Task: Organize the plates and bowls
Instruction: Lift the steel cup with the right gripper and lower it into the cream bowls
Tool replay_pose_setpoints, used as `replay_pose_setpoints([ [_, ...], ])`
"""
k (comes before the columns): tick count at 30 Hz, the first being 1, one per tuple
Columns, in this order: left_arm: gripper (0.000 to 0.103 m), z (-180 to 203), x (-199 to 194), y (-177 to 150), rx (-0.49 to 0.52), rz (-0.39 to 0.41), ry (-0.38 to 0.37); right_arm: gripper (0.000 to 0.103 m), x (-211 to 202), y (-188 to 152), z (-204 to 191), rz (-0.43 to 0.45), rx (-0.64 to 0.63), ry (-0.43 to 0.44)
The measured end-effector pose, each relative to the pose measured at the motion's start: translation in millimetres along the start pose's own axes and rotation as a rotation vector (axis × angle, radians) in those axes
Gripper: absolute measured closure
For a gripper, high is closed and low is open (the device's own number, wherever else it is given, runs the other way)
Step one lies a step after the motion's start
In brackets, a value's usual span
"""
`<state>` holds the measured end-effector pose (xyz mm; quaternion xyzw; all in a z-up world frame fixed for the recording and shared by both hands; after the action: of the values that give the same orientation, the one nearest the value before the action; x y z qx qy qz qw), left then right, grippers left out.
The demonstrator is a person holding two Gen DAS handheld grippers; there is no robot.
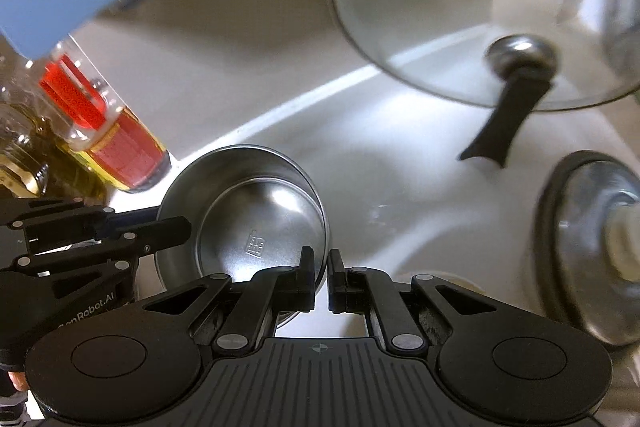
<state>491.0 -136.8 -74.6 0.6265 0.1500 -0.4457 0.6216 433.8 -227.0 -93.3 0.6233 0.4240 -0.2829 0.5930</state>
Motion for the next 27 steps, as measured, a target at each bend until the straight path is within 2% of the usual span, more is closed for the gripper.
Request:
replay_pose_setpoints([
  [6,0.095,49,-13,12,0.078,0.039,-0.053,0.097,-53,-14,30,0.059,0.051,-0.072],
  [11,0.095,87,-4,14,0.139,0.035,-0.091,0.097,-75,-29,59,0.074,0.123,-0.131],
  [18,0.095,110,21,8,0.184,-0.023,-0.135,0.097,-73,-50,85,0.03,0.203,-0.156],
  [27,0.095,107,44,-2,0.187,-0.096,-0.163,0.096,-57,-60,89,-0.037,0.226,-0.165],
])
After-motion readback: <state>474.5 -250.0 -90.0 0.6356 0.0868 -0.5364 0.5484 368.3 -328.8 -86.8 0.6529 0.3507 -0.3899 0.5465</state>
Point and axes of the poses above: each gripper's, at about its wrist camera, not at the fingertips, and x roughly the way its jaws point, z to its right, y to its top, the point moved 9 cm from there along x, roughly the way its jaws point, and after that the axes turned 5 degrees about -y, right-handed, at the moved point
